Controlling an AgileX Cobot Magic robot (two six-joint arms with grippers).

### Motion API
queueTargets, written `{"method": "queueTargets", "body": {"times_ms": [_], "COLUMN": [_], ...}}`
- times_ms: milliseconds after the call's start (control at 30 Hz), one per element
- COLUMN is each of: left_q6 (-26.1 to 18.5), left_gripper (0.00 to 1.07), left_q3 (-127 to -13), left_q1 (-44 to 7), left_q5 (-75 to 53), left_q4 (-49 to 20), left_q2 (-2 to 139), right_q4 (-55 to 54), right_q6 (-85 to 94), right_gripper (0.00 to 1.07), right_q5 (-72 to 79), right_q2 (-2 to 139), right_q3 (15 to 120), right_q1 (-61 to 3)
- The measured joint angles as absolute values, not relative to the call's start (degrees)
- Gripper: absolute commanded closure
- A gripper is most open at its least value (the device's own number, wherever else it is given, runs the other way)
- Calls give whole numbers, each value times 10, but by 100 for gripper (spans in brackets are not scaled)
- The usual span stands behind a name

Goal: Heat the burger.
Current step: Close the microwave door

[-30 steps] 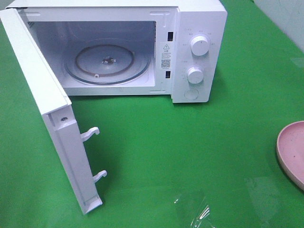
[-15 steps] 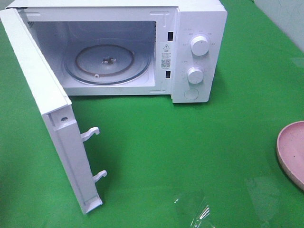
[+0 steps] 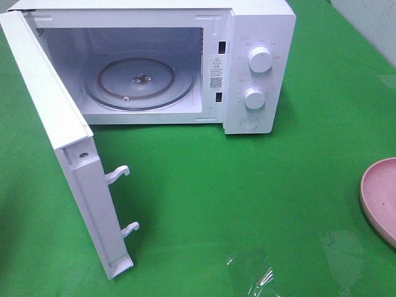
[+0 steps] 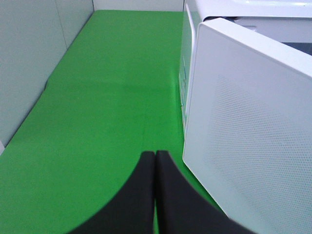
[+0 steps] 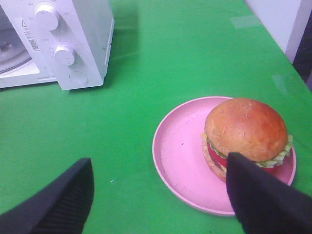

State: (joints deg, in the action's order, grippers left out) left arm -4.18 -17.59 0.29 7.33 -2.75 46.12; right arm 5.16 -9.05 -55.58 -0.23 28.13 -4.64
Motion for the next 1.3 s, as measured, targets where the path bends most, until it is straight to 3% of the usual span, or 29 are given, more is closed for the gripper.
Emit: {"method": "queueTargets", "body": {"times_ms": [267,333,367,400,433,467,500,567,633,867,1033,1100,1200,1300], "left_q6": [4,47,47,95,95,140,140,200,217,229,222,182,174,148], "left_gripper": [107,107,107,107,107,107,107,107,107,107,107,107,107,107], "left_q3": [-122,-120,-120,-120,-120,-120,-120,-120,-120,-125,-131,-132,-132,-133], "left_q1": [3,3,3,3,3,3,3,3,3,2,-40,-91,-104,-156], "left_q5": [240,285,285,313,313,337,337,388,415,439,453,454,454,456], "left_q4": [-15,32,32,87,87,145,145,222,256,282,264,199,182,104], "left_q2": [533,573,573,601,601,625,625,663,688,736,764,782,787,807], "right_q4": [52,52,52,52,52,52,52,52,52,52,52,52,52,52], "right_q6": [-91,-91,-91,-91,-91,-91,-91,-91,-91,-91,-91,-91,-91,-91], "right_gripper": [34,34,34,34,34,34,34,34,34,34,34,34,34,34], "right_q5": [-556,-556,-556,-556,-556,-556,-556,-556,-556,-556,-556,-556,-556,-556], "right_q2": [-2,-2,-2,-2,-2,-2,-2,-2,-2,-2,-2,-2,-2,-2], "right_q3": [281,281,281,281,281,281,281,281,281,281,281,281,281,281], "right_q1": [-46,-46,-46,-46,-46,-46,-46,-46,-46,-46,-46,-46,-46,-46]}}
